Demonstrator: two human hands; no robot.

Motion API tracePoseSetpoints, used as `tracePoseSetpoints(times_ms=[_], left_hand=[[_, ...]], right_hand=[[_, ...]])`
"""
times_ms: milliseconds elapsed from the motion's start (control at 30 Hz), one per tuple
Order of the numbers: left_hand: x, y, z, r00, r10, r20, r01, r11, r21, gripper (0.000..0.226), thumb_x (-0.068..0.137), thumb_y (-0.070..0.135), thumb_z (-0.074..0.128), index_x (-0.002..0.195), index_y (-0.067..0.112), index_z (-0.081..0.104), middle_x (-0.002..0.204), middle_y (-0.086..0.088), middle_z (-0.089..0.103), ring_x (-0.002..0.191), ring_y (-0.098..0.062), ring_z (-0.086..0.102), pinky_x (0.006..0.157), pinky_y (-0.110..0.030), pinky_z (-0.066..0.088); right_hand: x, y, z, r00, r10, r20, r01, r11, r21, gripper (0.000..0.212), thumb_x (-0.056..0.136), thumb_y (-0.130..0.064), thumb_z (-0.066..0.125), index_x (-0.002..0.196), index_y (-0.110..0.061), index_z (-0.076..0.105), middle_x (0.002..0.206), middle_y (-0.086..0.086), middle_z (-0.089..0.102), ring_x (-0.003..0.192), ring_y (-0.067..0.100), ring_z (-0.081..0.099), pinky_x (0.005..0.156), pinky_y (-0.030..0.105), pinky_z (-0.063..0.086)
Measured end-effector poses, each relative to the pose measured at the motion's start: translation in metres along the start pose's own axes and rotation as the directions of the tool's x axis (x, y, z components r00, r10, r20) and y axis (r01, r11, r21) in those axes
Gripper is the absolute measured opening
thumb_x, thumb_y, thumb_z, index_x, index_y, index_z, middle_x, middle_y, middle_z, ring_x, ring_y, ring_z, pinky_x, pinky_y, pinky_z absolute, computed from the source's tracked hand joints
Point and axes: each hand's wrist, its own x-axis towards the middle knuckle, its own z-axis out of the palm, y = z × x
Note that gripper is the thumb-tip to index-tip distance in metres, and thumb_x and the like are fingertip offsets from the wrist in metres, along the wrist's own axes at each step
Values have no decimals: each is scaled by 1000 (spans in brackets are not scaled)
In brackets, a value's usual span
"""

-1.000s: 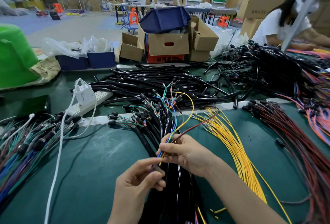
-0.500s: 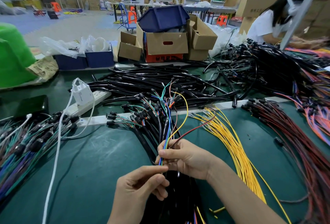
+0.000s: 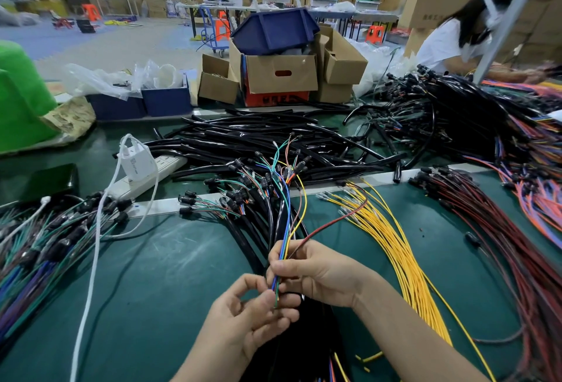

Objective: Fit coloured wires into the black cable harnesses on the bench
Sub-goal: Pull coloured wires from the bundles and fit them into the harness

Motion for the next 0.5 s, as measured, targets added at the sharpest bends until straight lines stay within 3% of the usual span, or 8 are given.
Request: tracePoseSetpoints(times_ms=[100,300,367,433,500], left_hand=[[2,-1,-3,996,-92,-8,91,991,-101,39,52,20,87,74,-2,63,88,-36,66,59,-29,70,45,-25,55],[6,-3,-9,985,-172,-22,167,974,-152,70,8,4,96,72,-7,68,74,-28,66,47,-23,64,38,-23,51],[6,-4,-10,986,-168,-14,165,979,-115,70,18,3,96,81,-11,68,72,-27,66,45,-22,62,36,-21,49],[6,-4,-11,986,-163,-17,162,985,-53,43,48,-1,85,86,-12,68,71,-26,66,44,-18,60,36,-19,47],[7,-1,-12,989,-147,5,147,989,-2,22,60,-3,68,81,-8,72,73,-24,67,45,-15,59,37,-17,46]], right_hand=[[0,0,1,1000,-17,12,17,1000,-5,17,93,3,48,81,-9,53,78,8,64,64,11,60,56,15,49],[0,3,-2,999,-38,12,39,995,-92,15,90,7,53,81,-6,56,83,8,59,74,14,59,71,20,51],[0,3,-2,999,-44,6,45,991,-124,14,88,8,54,81,-4,57,84,9,55,74,14,57,71,19,50],[-1,2,-3,999,-47,-2,47,986,-159,13,88,9,55,82,-3,57,84,11,54,74,14,57,71,19,50],[-2,0,-4,999,-51,-15,47,979,-197,13,87,10,55,82,-2,58,83,12,54,74,14,57,72,19,50]])
